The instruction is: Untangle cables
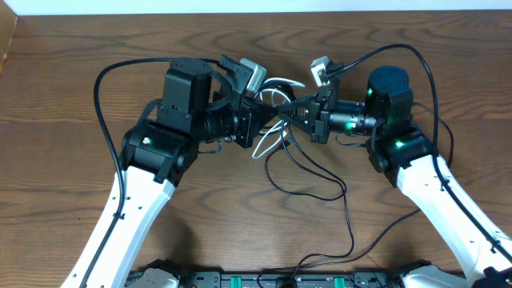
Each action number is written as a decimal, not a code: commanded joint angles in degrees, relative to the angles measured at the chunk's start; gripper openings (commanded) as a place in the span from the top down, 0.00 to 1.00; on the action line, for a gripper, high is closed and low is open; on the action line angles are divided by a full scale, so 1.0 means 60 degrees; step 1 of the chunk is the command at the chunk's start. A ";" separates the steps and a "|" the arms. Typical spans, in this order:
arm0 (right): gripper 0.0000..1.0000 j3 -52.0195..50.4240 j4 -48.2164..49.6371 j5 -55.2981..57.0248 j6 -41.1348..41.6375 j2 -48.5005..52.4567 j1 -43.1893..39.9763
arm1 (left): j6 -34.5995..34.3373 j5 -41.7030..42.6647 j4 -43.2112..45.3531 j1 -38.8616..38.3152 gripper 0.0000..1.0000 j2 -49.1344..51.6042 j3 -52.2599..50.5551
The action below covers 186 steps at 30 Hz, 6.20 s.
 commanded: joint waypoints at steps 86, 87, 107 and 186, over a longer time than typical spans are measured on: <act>0.99 0.0029 -0.3978 -0.2157 -0.6430 0.0000 -0.0044 | -0.1450 -0.4976 -0.0790 0.0000 0.92 -0.0025 0.0109; 0.99 0.0029 -0.4003 -0.2142 -0.6433 0.0000 -0.0047 | -0.1555 -0.5136 -0.0834 0.0000 0.92 -0.0025 0.0109; 0.67 0.0029 -0.4710 0.1300 -0.4768 -0.0004 -0.0124 | -0.2535 -0.3566 -0.1381 0.0284 0.92 -0.0025 0.0109; 0.99 0.0029 -0.3548 0.3049 -0.3031 0.0000 0.0040 | -0.4809 -0.7960 -0.2641 -0.0310 0.92 -0.0018 0.0102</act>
